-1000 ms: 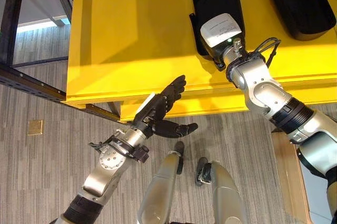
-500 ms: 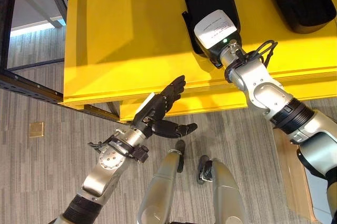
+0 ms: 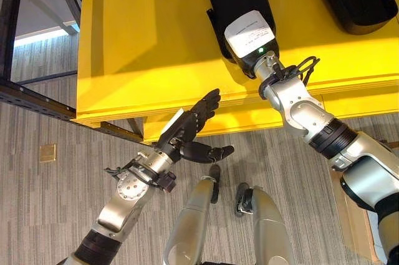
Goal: Move parts from the plastic box to the shelf.
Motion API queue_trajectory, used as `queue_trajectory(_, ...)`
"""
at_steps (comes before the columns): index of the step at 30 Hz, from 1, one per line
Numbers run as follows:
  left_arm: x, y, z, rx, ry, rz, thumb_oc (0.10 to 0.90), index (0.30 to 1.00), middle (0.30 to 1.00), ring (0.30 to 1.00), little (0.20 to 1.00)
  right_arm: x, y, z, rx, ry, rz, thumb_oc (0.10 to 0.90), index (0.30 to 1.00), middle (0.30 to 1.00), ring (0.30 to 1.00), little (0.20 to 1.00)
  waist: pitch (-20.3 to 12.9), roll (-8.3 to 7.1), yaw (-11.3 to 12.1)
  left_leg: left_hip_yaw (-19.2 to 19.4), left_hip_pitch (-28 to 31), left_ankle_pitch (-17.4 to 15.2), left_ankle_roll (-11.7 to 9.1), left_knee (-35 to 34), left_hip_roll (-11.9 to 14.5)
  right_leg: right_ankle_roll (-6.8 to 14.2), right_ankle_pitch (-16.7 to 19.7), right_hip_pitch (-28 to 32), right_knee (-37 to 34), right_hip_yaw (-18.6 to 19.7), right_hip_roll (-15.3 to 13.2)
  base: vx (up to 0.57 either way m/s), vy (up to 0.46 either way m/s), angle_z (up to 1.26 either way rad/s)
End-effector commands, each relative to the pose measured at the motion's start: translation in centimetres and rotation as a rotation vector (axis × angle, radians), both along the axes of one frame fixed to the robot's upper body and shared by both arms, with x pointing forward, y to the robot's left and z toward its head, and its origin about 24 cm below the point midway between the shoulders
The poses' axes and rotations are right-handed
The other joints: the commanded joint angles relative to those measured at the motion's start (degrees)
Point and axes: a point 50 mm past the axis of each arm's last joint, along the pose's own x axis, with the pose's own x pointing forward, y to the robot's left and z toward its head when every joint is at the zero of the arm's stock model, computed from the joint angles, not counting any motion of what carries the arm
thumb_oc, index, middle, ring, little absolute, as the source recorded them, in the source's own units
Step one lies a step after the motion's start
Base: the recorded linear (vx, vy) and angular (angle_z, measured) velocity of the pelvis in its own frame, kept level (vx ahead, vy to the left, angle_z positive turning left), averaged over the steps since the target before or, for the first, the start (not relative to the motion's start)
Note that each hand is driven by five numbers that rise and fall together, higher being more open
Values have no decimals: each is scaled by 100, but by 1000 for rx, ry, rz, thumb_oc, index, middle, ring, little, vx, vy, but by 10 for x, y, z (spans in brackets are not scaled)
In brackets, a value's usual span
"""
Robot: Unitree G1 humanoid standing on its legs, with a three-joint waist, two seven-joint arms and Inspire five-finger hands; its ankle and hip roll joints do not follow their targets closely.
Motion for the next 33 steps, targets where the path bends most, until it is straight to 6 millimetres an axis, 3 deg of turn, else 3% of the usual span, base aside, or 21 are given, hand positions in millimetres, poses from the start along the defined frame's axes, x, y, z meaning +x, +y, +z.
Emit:
queue_trajectory(1,-14,-14,51,-117,-239,-91,900,1000,1000,1000,1000,4,13,-24,33,66,51,900,1000,1000,1000,1000,-83,139,174,102,218,-990,365,415,-113,151,397,-57,-232,25,70,-10,21,-3)
queue_trajectory(11,-13,-16,53,-129,-256,-86,900,1000,1000,1000,1000,11,-8,-14,76,-11,-39,900,1000,1000,1000,1000,-131,112,116,108,303,-964,353,283,-116,166,441,14,-392,76,123,0,2,-1)
queue_trajectory(23,-11,-16,49,-142,-224,-98,900,1000,1000,1000,1000,9,-5,-11,15,-74,-22,900,1000,1000,1000,1000,-188,66,114,138,377,-977,364,230,-109,169,456,86,-473,96,142,0,0,0)
queue_trajectory(33,-8,-12,51,-197,-238,-13,900,1000,1000,1000,1000,5,-8,-4,308,-71,50,900,1000,1000,1000,1000,-213,39,63,113,433,-918,354,117,-142,182,545,137,-634,168,198,0,0,0)
